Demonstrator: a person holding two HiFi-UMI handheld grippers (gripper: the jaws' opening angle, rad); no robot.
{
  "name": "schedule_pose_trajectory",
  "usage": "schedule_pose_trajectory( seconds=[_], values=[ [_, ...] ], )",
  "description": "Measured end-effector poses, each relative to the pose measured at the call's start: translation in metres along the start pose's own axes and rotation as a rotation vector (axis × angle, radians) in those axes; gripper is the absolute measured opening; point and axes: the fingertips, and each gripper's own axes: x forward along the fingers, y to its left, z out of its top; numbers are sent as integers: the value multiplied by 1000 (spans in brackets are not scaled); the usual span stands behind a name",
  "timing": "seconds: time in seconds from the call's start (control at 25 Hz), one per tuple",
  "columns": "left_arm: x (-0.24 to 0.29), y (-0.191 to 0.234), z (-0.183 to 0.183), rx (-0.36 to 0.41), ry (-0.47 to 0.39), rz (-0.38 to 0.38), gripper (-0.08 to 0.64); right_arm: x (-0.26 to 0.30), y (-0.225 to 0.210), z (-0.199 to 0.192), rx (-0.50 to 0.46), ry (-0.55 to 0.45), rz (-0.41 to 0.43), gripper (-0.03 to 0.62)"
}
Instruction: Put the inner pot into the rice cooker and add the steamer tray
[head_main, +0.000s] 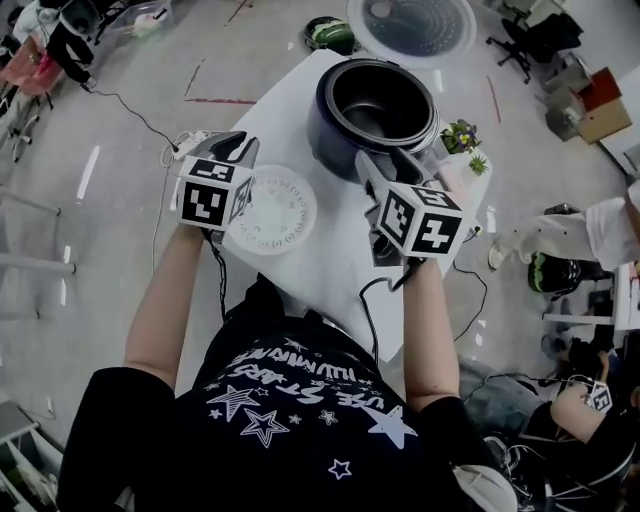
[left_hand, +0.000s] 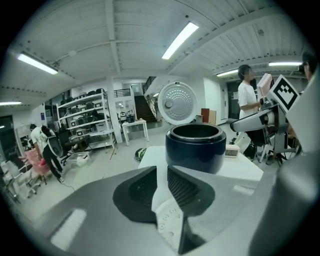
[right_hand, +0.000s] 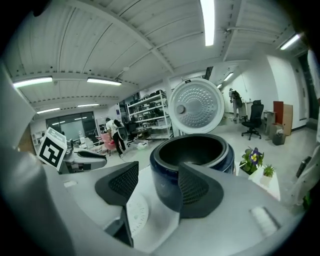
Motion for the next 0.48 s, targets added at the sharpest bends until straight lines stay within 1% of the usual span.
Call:
schedule_pose_trajectory(
  seconds=[0.04, 0.12, 0.32, 0.48],
  values=[
    [-6, -1, -10, -13, 11, 13, 65, -3, 6, -6, 1, 7, 15, 267],
    [-17, -1, -28, -47, 32, 22, 3, -8, 18, -16, 3, 24, 40, 265],
    [-24, 3, -58, -131, 58, 6, 3, -2, 36, -41, 0, 98, 56, 265],
    [-24, 9, -88, -161, 100, -29, 3, 12, 55, -67, 14, 186, 45, 272]
  ],
)
